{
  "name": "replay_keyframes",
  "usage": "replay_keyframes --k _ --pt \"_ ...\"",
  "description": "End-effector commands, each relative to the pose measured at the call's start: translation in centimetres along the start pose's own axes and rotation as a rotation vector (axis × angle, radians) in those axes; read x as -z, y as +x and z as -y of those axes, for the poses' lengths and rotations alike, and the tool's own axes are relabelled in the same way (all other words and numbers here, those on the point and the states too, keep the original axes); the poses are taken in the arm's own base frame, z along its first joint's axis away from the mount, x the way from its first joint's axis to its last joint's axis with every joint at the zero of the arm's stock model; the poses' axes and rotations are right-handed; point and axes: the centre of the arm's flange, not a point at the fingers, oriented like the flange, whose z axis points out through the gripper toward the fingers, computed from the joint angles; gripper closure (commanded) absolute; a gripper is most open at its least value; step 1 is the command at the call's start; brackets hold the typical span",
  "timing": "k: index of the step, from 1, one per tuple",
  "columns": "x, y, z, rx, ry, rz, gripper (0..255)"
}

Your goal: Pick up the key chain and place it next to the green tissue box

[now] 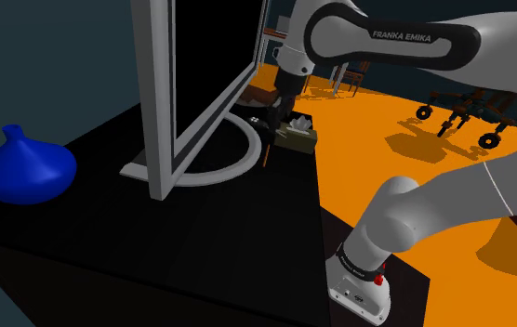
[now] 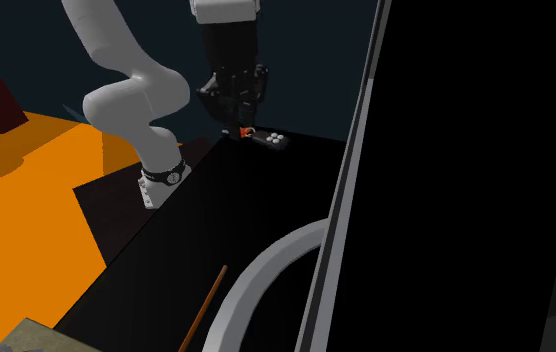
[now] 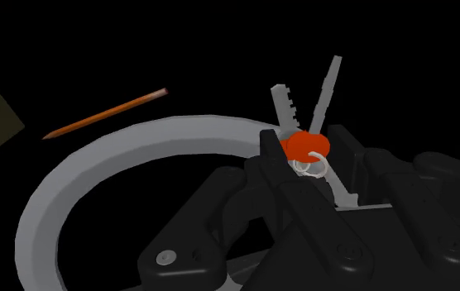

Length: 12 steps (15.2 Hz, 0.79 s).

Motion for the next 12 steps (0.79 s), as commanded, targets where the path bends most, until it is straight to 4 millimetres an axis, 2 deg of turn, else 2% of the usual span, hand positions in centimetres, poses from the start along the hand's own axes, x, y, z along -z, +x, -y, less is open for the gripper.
replay_keyframes --k 1,12 --pt "0.0 -0.2 -2.4 0.002 0.000 0.000 255" --pt "-0.3 -0.1 -16.9 0.002 0.000 0.000 255"
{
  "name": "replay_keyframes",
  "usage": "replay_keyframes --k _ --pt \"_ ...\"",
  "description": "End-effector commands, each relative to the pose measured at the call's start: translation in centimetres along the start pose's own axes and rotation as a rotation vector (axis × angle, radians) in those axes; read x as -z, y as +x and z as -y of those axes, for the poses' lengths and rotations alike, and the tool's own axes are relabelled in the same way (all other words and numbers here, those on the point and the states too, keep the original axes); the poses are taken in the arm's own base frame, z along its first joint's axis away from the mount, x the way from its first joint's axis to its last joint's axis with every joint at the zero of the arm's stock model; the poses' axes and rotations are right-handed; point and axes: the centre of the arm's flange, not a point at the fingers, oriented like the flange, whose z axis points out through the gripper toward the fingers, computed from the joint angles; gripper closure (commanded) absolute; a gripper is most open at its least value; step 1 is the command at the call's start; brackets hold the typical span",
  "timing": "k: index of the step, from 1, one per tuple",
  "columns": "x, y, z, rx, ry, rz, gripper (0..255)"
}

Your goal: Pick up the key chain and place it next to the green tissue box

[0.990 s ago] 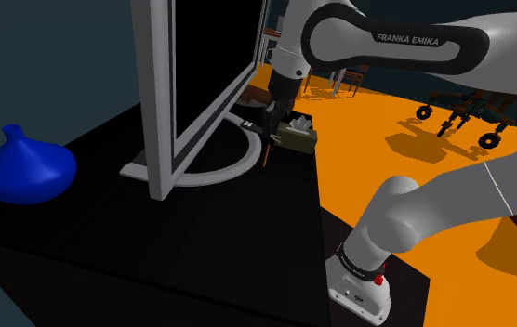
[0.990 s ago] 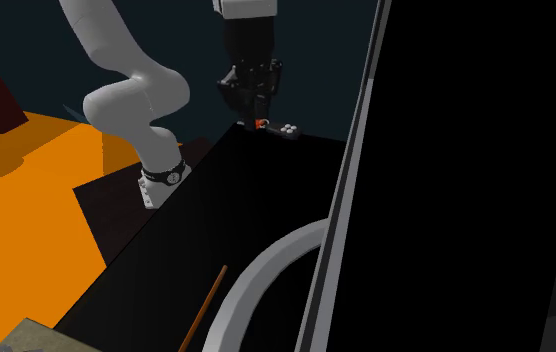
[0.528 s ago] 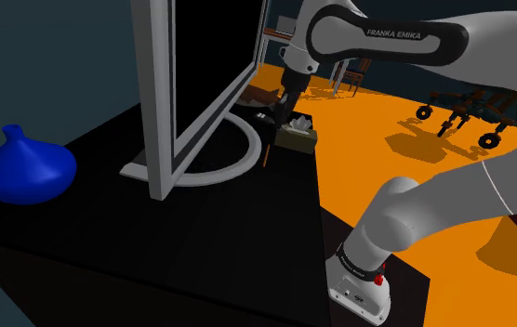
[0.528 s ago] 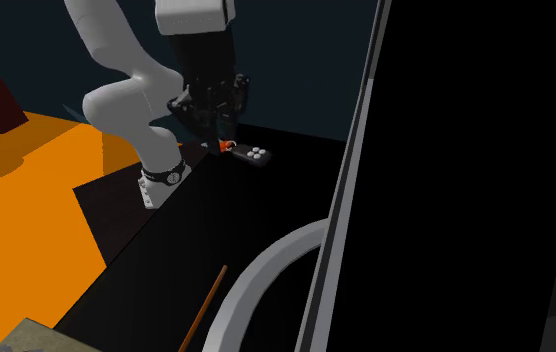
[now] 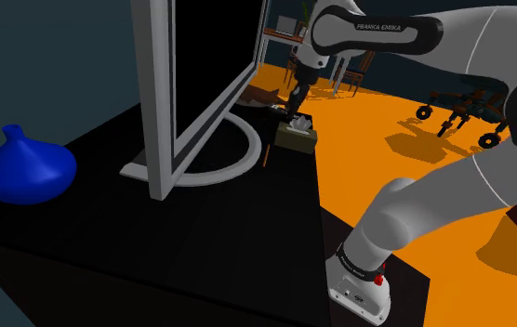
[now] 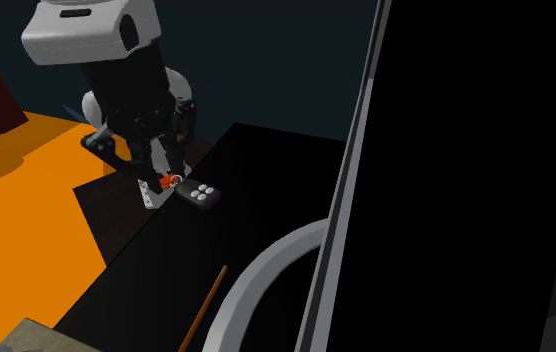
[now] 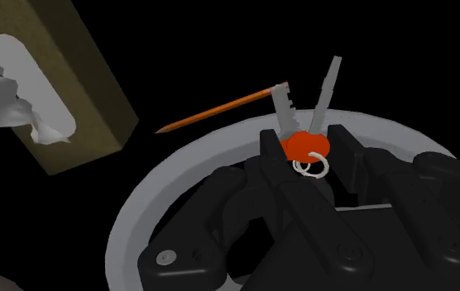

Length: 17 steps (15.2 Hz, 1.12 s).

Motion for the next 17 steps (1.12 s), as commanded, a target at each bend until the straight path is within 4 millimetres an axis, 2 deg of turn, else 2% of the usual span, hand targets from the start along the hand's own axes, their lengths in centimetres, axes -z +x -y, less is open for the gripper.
replay_keyframes --k 1,17 --pt "0.1 0.0 -2.9 0.001 -0.001 0.000 255" --pt "-0.4 0.1 -24.0 0.001 -0.001 0.000 255"
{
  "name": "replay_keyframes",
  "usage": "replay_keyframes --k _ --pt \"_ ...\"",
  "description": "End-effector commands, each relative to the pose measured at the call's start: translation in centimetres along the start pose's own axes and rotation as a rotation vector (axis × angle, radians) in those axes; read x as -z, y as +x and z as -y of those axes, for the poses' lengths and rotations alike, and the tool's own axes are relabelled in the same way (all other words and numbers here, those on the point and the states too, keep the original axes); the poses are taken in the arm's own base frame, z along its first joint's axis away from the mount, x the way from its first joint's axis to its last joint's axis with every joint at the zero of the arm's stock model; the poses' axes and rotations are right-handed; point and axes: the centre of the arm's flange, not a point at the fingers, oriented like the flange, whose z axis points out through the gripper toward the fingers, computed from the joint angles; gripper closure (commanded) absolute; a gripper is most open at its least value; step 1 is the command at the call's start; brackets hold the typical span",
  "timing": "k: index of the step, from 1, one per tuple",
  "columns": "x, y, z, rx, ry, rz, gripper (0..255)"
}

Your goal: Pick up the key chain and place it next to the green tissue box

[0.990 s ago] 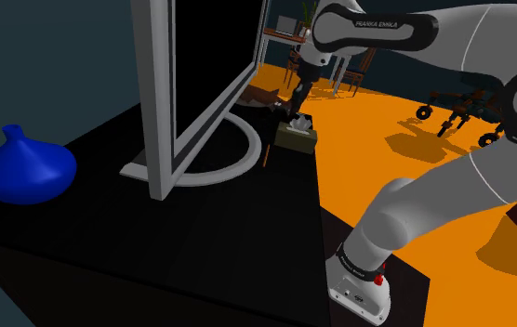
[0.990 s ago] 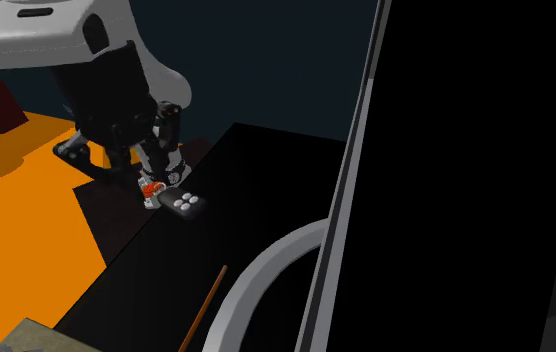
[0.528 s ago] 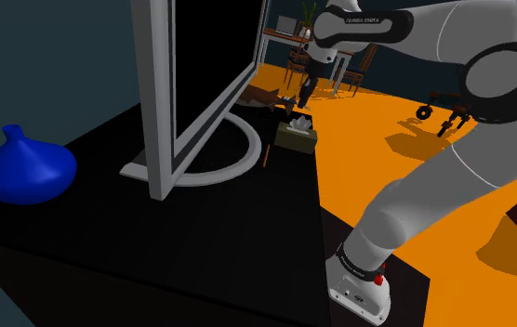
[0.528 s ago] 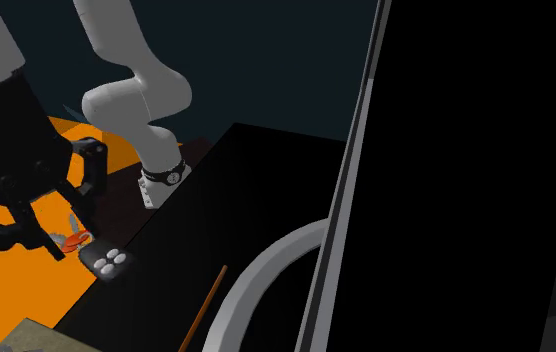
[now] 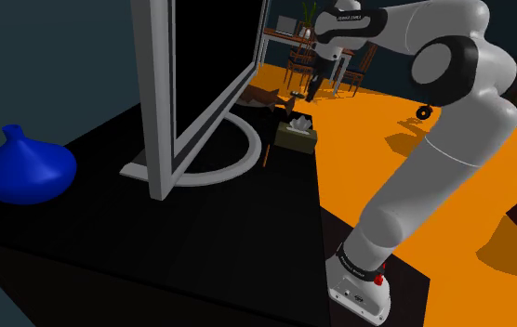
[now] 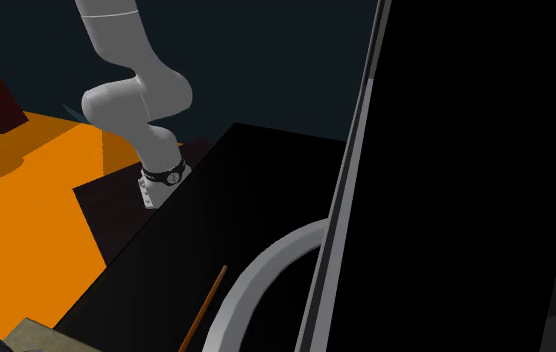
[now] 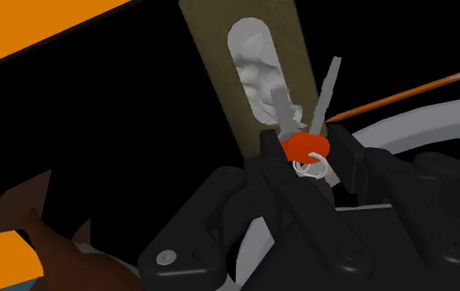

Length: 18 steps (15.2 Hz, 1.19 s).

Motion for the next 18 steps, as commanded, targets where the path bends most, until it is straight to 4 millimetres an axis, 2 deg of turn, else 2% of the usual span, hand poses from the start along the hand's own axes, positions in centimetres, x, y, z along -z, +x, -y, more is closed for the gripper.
replay_keyframes --k 1,13,18 --pt "0.0 0.1 -2.6 0.002 -0.001 0.000 255" --pt "-0.4 0.1 -18.5 0.002 -0.001 0.000 255" --pt "-3.0 0.0 -18.5 0.002 -0.001 0.000 255"
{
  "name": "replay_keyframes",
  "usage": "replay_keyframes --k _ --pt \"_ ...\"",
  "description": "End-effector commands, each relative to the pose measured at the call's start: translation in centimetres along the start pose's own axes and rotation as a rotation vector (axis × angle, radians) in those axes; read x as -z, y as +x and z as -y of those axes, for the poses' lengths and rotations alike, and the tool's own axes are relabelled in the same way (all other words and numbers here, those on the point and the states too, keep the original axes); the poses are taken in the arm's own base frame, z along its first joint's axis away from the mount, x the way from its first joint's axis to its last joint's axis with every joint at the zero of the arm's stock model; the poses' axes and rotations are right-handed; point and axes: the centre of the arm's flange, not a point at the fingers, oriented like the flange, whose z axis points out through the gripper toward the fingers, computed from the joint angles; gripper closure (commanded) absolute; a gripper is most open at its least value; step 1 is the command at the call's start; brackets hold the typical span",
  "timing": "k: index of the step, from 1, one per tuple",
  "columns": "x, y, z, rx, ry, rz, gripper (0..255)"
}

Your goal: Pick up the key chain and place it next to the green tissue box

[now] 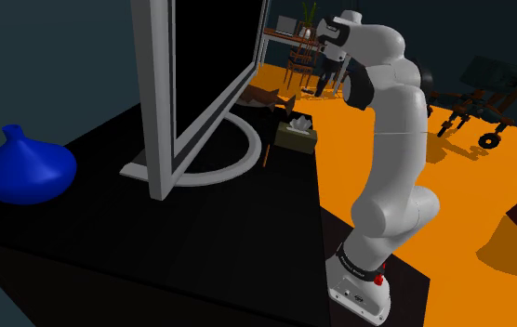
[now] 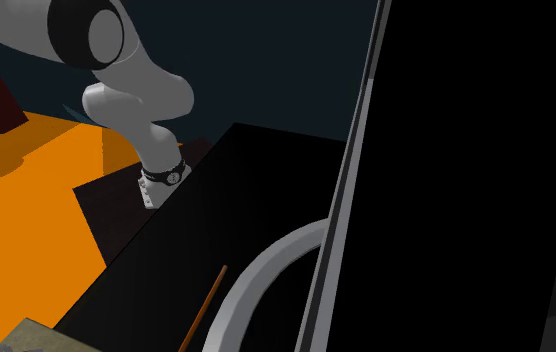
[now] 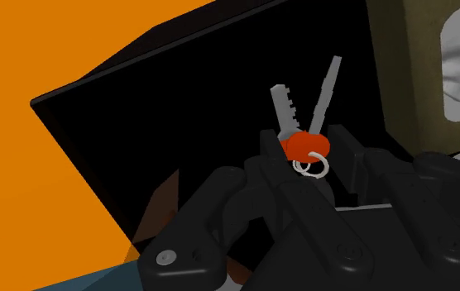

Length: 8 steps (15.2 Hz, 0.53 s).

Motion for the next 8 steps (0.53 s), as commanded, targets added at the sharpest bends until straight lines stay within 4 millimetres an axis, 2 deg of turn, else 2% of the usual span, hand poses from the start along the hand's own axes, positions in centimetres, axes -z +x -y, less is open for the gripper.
replay_keyframes --k 1,8 --pt "-1.0 0.0 0.0 0.000 0.000 0.000 255" --pt "-4.7 -0.3 0.1 0.000 0.000 0.000 255"
